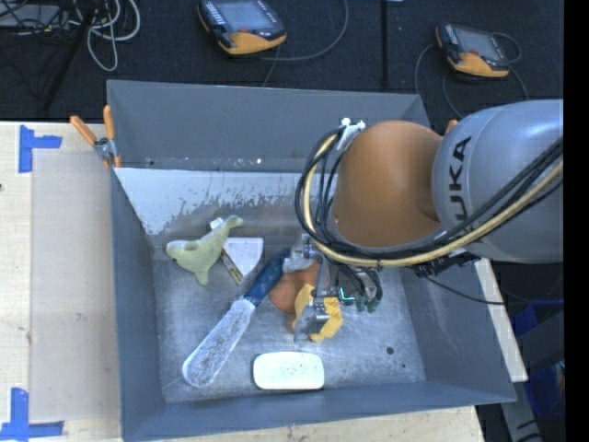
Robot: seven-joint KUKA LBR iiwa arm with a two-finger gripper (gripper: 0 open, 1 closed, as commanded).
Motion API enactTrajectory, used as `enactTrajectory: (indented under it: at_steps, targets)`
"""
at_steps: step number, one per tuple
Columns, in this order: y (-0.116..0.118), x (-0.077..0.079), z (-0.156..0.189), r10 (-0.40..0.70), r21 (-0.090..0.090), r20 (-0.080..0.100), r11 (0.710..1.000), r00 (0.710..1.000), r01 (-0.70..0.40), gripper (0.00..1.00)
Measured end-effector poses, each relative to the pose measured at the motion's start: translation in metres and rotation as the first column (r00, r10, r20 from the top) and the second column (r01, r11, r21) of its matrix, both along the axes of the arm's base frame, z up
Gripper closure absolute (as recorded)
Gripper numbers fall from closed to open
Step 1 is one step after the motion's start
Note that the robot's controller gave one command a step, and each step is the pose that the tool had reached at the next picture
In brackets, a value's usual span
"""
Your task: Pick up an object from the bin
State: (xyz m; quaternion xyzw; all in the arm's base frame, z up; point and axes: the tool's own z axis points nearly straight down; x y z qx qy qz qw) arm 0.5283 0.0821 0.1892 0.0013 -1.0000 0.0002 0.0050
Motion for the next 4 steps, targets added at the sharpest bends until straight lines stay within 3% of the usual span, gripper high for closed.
enactTrajectory:
  at_steps: [1, 2, 3, 4]
  targets:
    - [0.000, 0.002, 0.004, -0.003, 0.001, 0.007, 1.000, 1.000, 0.003, 0.00]
    - [0.017, 0.012, -0.031, 0.125, 0.000, 0.010, 0.992, 0.992, -0.125, 0.00]
    - [0.049, 0.040, -0.099, 0.437, 0.000, 0.014, 0.899, 0.899, -0.438, 0.00]
    - [0.060, 0.044, -0.115, 0.545, -0.006, 0.021, 0.838, 0.838, -0.545, 0.00]
